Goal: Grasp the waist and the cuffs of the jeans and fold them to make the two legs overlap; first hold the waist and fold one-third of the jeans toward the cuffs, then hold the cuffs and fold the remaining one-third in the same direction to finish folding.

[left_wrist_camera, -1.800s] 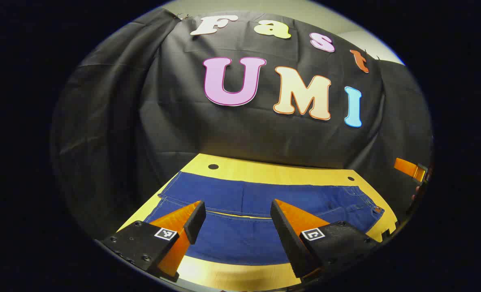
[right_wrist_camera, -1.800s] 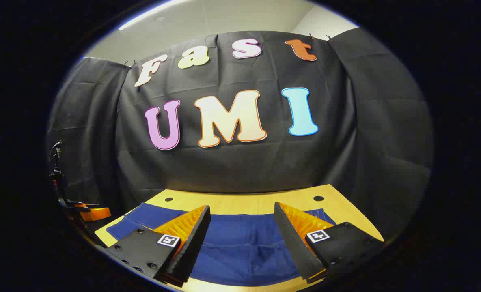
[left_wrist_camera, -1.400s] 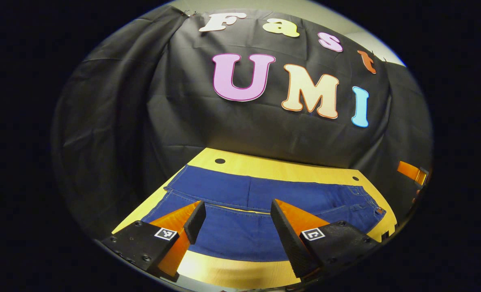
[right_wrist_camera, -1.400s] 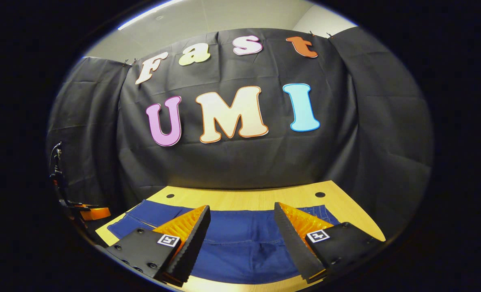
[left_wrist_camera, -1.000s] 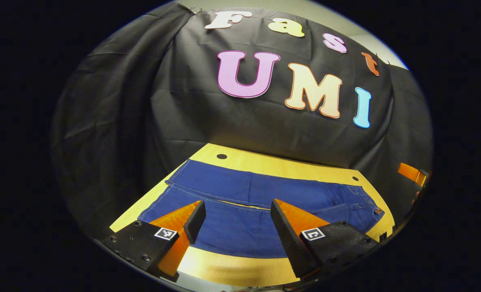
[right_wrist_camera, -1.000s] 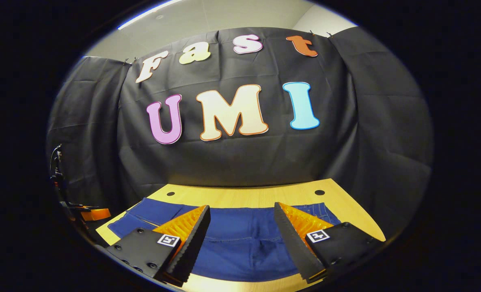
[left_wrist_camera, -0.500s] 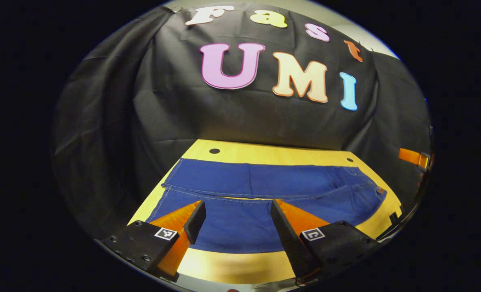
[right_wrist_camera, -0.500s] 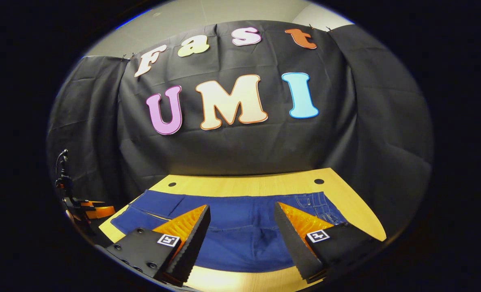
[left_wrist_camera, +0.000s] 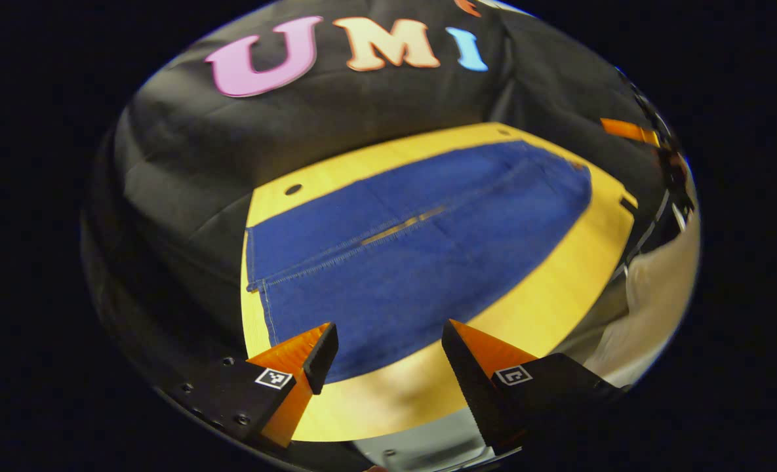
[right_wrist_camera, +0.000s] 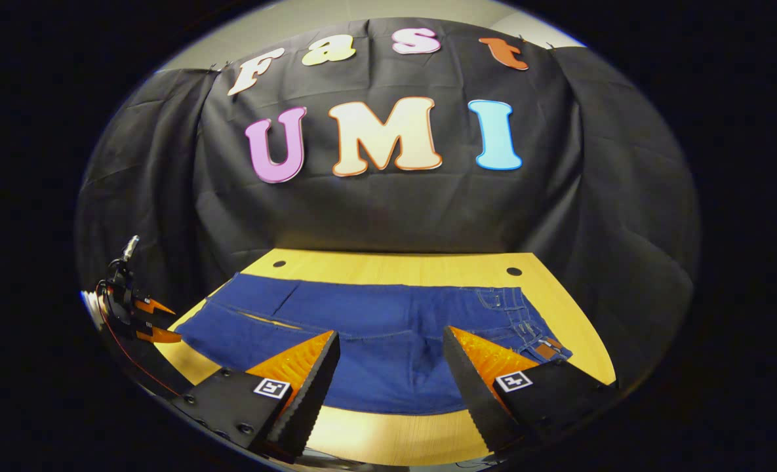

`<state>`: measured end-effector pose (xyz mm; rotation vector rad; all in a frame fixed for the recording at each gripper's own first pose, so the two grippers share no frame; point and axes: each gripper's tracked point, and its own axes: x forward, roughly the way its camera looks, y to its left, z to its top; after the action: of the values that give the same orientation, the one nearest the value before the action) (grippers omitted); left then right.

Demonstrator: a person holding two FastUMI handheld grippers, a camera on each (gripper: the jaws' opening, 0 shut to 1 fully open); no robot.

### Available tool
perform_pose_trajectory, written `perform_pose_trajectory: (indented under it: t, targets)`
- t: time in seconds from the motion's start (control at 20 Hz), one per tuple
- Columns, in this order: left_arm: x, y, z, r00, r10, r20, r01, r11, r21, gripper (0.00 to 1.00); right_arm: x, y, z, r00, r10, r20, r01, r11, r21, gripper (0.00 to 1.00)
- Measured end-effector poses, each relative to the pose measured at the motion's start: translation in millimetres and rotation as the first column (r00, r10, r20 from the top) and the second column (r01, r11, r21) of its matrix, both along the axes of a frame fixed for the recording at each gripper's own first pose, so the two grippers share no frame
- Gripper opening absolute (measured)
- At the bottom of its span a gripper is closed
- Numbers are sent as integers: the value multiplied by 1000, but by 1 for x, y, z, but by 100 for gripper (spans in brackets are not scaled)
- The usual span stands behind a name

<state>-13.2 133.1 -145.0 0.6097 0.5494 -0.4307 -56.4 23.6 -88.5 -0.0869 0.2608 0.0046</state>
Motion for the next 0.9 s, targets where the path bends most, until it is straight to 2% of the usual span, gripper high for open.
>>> perform_pose_trajectory:
  t: [0.15,0.3,0.35,0.4,0.45,0.7,0.75,0.8,0.9]
  targets:
    - [-2,27,-26,990,-55,-127,71,989,126,96,-4,16,-16,999,29,-42,-29,1000,1,98]
    - [6,50,-37,977,-64,-201,105,973,204,96,-7,26,-33,995,46,-88,-47,999,-9,98]
    - [12,58,-41,973,-57,-222,107,969,221,96,-9,27,-38,994,48,-102,-50,999,-17,98]
    - [14,64,-45,969,-55,-242,113,966,231,96,-11,28,-41,992,50,-113,-53,998,-26,93]
    - [15,69,-47,965,-54,-257,119,963,244,96,-13,25,-44,991,48,-125,-53,998,-36,98]
    - [27,85,-55,947,-42,-317,140,946,293,96,-12,9,-45,989,7,-148,-8,1000,-10,98]
    - [31,87,-58,945,-44,-323,148,941,304,95,-11,4,-46,989,-7,-150,6,1000,-5,93]
    - [33,88,-60,944,-45,-328,153,938,311,95,-11,-4,-47,987,-23,-157,20,1000,-20,98]
    - [31,89,-60,935,-49,-351,163,939,303,95,-12,-19,-45,986,-52,-157,42,997,-64,98]
